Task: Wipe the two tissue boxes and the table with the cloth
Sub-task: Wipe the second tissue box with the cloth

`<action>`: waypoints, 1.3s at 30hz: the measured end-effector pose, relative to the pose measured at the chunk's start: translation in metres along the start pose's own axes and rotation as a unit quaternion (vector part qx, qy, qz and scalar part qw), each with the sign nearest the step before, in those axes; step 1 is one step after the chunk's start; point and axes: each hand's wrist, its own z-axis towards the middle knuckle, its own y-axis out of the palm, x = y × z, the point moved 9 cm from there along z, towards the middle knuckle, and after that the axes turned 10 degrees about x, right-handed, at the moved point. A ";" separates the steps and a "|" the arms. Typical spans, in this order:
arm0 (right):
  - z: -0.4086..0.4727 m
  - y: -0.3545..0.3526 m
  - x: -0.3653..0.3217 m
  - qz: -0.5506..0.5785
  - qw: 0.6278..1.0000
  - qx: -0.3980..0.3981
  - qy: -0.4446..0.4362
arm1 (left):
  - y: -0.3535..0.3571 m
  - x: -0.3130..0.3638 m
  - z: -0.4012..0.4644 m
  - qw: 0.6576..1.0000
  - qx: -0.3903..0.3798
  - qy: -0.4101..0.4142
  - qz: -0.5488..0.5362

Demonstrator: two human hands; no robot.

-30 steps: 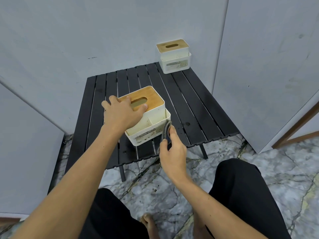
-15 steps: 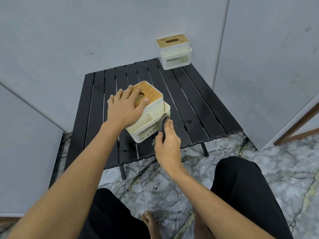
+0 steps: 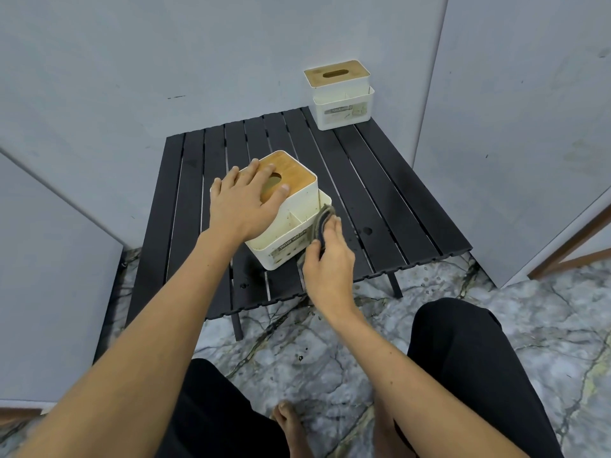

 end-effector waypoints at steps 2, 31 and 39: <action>0.006 -0.005 0.005 -0.004 1.000 0.009 0.008 | 0.000 0.002 0.000 1.000 0.004 0.006 0.001; -0.049 0.025 -0.016 -0.002 0.997 -0.070 -0.044 | 0.001 0.000 -0.001 1.000 0.021 -0.006 -0.001; -0.014 0.008 -0.006 -0.004 0.999 -0.021 -0.026 | 0.000 -0.002 -0.001 1.000 0.022 -0.021 -0.006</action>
